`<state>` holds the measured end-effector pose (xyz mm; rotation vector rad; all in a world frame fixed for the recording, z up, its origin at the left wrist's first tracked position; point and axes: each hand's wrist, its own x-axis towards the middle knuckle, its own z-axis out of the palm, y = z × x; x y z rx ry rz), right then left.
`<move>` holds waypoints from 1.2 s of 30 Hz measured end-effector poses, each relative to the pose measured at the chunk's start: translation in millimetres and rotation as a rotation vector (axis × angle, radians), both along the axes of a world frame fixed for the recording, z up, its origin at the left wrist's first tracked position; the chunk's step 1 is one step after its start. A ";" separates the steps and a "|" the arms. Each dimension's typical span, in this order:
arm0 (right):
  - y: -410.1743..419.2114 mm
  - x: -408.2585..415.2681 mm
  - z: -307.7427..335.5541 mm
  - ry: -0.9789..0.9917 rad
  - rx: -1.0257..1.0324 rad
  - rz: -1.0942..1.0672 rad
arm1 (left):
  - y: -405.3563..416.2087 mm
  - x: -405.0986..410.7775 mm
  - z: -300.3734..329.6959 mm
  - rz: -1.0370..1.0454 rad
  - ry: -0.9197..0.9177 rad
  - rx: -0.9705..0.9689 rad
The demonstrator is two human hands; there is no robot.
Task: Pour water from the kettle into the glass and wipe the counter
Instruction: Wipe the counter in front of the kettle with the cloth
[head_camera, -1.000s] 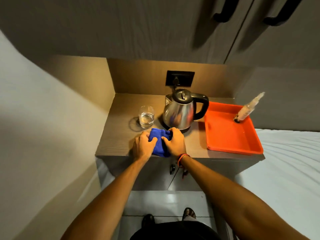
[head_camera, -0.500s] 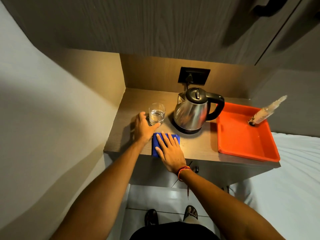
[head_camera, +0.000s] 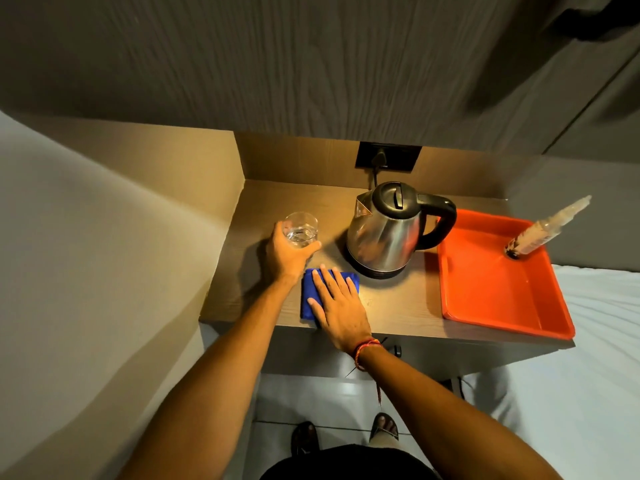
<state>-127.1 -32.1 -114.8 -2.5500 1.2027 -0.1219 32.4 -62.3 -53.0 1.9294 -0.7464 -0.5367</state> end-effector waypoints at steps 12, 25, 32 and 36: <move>-103.8 84.0 32.0 0.027 0.125 -0.017 | 81.7 56.9 28.6 0.158 -0.270 -0.062; -16.3 131.3 28.6 0.052 0.067 0.359 | 103.6 80.6 46.8 0.184 -0.333 -0.139; -20.8 60.6 12.8 -0.008 0.035 0.335 | 69.5 53.8 33.2 0.074 -0.202 -0.145; -22.3 10.3 6.3 -0.030 0.008 0.240 | 49.4 26.4 16.0 -0.002 -0.112 -0.109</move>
